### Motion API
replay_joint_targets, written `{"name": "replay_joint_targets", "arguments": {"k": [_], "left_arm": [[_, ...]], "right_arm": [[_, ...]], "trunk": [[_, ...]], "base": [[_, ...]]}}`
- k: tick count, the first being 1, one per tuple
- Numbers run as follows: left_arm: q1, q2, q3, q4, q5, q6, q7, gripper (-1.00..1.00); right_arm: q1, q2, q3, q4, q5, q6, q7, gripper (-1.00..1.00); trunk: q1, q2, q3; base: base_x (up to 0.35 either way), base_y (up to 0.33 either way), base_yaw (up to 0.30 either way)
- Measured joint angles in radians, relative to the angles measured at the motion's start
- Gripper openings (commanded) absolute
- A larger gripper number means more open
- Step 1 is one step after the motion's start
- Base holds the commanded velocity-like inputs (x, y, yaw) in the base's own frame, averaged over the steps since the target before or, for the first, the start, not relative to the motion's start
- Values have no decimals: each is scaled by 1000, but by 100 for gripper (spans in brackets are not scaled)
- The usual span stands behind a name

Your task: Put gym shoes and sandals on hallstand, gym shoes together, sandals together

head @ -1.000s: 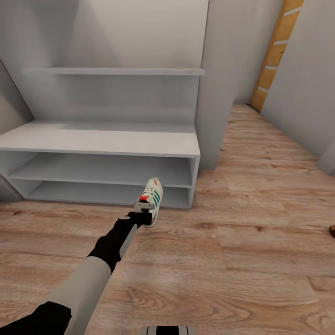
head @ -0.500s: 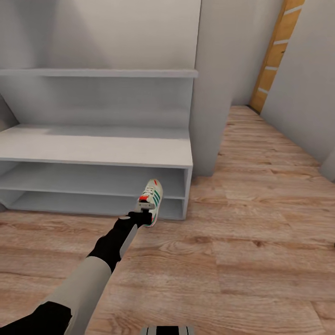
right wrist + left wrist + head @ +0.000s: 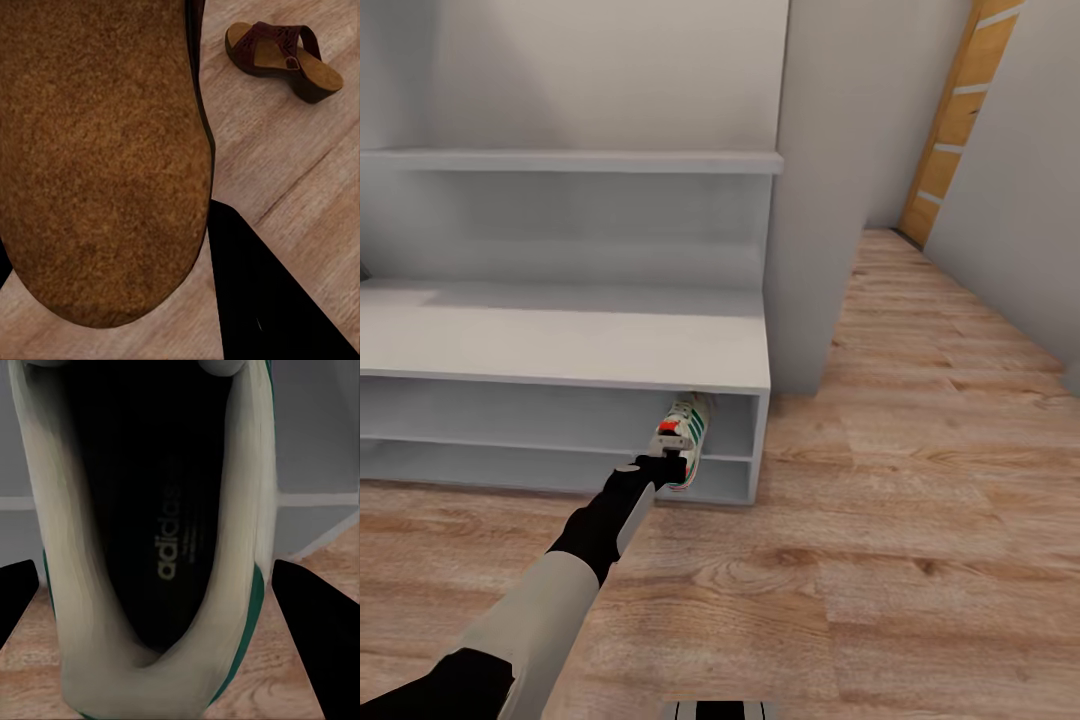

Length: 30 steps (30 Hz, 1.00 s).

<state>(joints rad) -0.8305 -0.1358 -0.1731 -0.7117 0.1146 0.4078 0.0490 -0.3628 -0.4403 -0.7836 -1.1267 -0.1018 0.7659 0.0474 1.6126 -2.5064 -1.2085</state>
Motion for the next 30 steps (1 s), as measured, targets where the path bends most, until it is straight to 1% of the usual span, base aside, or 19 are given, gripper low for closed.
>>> {"name": "replay_joint_targets", "arguments": {"k": [11, 30], "left_arm": [[0, 0, 1, 0, 0, 0, 0, -100], [0, 0, 1, 0, 0, 0, 0, -100]], "right_arm": [[0, 0, 0, 0, 0, 0, 0, -100], [0, 0, 0, 0, 0, -1, 0, -100]], "trunk": [[0, 0, 0], [1, 0, 0]], "base": [[338, 19, 0], [64, 0, 0]]}}
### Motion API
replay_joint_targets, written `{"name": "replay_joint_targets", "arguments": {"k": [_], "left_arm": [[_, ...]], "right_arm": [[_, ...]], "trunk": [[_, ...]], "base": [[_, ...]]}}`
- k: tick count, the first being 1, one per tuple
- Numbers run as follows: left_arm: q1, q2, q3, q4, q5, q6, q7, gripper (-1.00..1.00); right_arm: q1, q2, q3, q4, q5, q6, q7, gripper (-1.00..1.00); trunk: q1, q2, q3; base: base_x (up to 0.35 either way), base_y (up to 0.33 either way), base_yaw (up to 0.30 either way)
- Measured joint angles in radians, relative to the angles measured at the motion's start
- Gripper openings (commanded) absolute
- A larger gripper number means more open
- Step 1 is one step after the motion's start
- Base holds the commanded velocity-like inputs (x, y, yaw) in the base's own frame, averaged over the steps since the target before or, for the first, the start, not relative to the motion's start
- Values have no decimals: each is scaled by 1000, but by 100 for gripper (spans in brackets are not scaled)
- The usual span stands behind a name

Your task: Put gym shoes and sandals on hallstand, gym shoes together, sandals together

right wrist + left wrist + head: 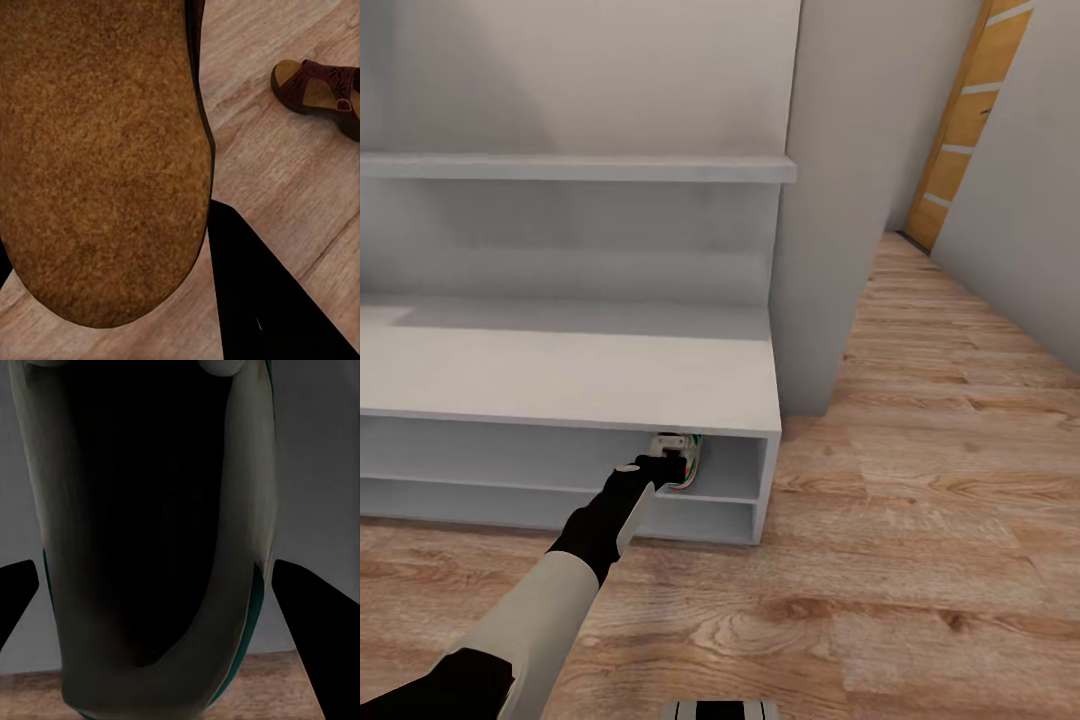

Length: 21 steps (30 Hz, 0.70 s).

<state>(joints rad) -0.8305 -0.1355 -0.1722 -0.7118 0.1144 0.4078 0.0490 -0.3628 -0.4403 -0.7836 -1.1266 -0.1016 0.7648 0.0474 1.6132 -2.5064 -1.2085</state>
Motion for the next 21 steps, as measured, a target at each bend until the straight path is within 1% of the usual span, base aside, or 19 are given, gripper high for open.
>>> {"name": "replay_joint_targets", "arguments": {"k": [4, 9, 18, 19, 21], "left_arm": [[0, 0, 0, 0, 0, 0, 0, -100], [0, 0, 0, 0, 0, 0, 0, -100], [0, 0, -1, 0, 0, 1, 0, -100], [0, 0, 0, 1, 0, 1, 0, 100], [1, 0, 1, 1, 1, 1, 0, 100]], "right_arm": [[0, 0, 0, 0, 0, 0, 0, -100], [0, 0, 0, 0, 0, 0, 0, -100], [0, 0, 0, 0, 0, 0, 0, -100], [0, 0, 0, 0, 0, 0, 0, -100], [0, 0, 0, 0, 0, 0, 0, -100]], "trunk": [[0, 0, 0], [0, 0, 0], [0, 0, 0], [0, 0, 0], [0, 0, 0]], "base": [[2, 0, 0], [187, 0, 0], [13, 0, 0], [0, 0, 0], [0, 0, 0]]}}
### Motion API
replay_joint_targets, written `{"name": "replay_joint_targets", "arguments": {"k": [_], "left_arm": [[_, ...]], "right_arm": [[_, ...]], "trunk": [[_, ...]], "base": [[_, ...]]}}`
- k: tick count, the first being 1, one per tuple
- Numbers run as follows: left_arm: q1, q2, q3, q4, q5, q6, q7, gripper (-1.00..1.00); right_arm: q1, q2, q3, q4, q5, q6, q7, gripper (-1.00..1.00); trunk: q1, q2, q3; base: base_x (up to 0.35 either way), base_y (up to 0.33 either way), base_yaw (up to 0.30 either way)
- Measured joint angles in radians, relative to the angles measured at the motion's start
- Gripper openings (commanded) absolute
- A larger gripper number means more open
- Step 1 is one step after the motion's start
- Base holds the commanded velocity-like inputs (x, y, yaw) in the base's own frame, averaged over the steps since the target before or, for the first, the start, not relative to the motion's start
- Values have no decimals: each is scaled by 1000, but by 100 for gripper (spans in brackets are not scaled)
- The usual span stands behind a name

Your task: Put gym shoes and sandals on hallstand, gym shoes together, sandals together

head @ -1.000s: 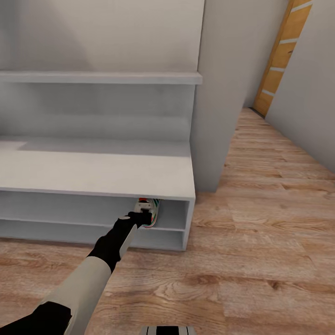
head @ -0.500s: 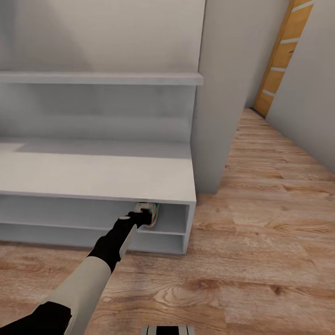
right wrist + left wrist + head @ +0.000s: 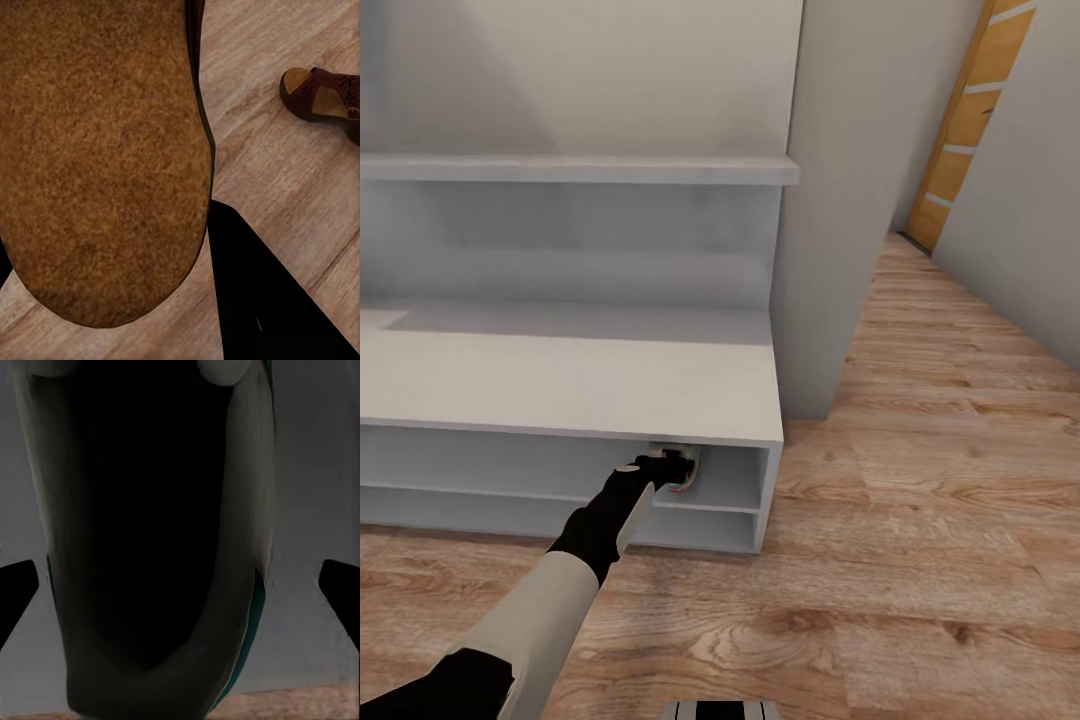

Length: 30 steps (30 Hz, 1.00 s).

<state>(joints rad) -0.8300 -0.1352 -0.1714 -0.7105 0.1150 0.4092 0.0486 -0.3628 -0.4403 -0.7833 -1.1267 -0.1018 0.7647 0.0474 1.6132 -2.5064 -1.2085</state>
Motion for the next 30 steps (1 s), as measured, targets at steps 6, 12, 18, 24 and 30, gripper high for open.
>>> {"name": "replay_joint_targets", "arguments": {"k": [6, 12, 18, 24, 30], "left_arm": [[0, 1, 2, -1, -1, -1, 0, 100], [0, 1, 2, 0, -1, -1, 0, 100], [0, 1, 2, 0, 0, -1, 0, 100], [0, 11, 3, 0, 0, -2, 0, 100], [6, 24, 21, -1, -2, -13, 0, 100]], "right_arm": [[0, 0, 0, 0, 0, 0, 1, -100], [0, 0, 0, 0, 0, 0, 1, -100], [0, 0, 1, 0, 0, -1, 1, -100], [0, 0, 0, -1, 0, -1, 1, -100], [0, 3, -3, -23, -2, -2, 1, -100]], "trunk": [[0, 0, 0], [1, 0, 0], [1, 0, 0], [1, 0, 0], [1, 0, 0]], "base": [[0, 0, 0], [-201, 38, 0], [-320, 108, 0], [-328, 147, 0], [-305, 192, 0]]}}
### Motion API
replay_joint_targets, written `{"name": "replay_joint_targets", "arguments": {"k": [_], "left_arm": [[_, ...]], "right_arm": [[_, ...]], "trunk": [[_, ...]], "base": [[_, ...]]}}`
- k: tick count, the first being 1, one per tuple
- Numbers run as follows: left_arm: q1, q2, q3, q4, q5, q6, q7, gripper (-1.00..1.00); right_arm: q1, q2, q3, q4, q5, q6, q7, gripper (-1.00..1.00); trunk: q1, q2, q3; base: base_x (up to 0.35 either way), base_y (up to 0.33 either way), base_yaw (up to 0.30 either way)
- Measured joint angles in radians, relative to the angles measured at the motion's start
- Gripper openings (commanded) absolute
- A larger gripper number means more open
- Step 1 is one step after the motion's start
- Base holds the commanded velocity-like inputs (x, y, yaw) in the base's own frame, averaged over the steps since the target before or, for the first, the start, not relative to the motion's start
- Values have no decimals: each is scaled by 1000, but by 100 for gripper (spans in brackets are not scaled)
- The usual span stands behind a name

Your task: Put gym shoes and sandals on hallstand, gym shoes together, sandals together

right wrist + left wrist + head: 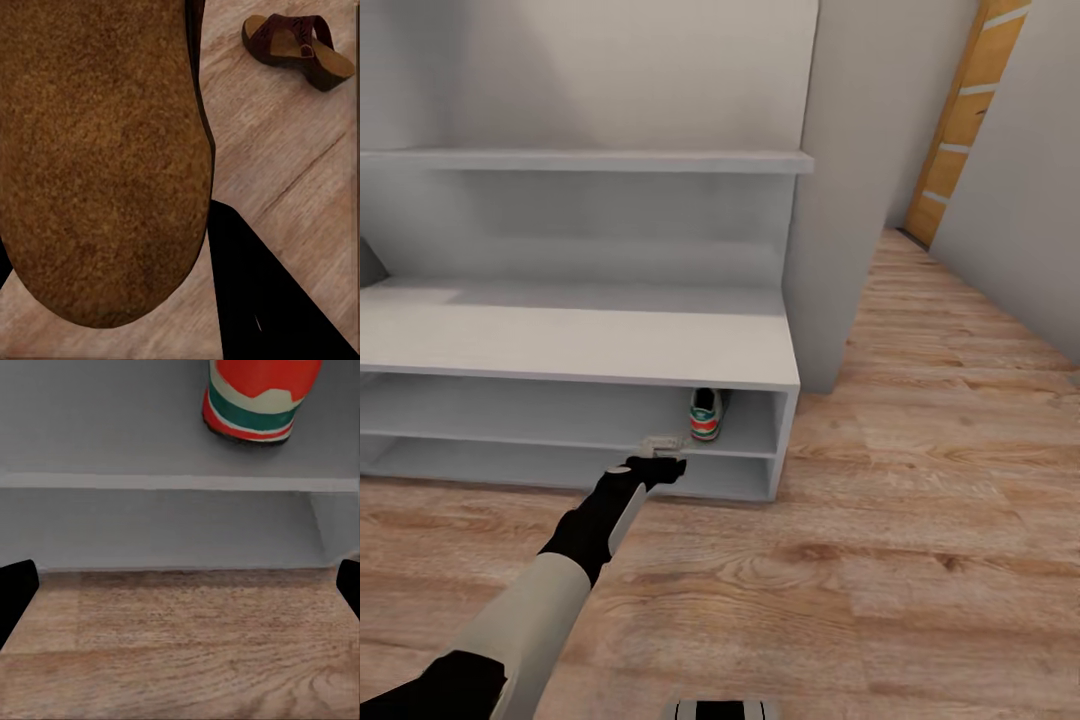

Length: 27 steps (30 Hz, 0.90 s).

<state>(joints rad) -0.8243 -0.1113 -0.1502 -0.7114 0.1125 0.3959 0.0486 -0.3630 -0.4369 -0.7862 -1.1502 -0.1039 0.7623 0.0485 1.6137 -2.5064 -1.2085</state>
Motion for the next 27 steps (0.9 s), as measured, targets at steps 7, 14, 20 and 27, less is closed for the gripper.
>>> {"name": "replay_joint_targets", "arguments": {"k": [7, 14, 20, 27], "left_arm": [[8, 37, 11, 0, -1, -138, 3, 100], [68, 102, 73, 8, 1, -259, 0, 100], [91, 107, 76, 103, -4, -365, -119, 100], [91, 109, 77, 116, -2, -367, -177, 100]], "right_arm": [[0, 11, 8, -168, -5, 0, 2, -100], [1, 106, 194, -197, -30, -6, -3, -100], [0, 264, 249, -207, -2, -9, 0, -100], [0, 267, 249, -209, 2, -11, 2, -100]], "trunk": [[0, 0, 0], [0, 0, 0], [0, 0, 0], [-1, 0, 0]], "base": [[-265, 234, 0], [-225, 253, 0], [-70, 301, 0], [-10, 308, 0]]}}
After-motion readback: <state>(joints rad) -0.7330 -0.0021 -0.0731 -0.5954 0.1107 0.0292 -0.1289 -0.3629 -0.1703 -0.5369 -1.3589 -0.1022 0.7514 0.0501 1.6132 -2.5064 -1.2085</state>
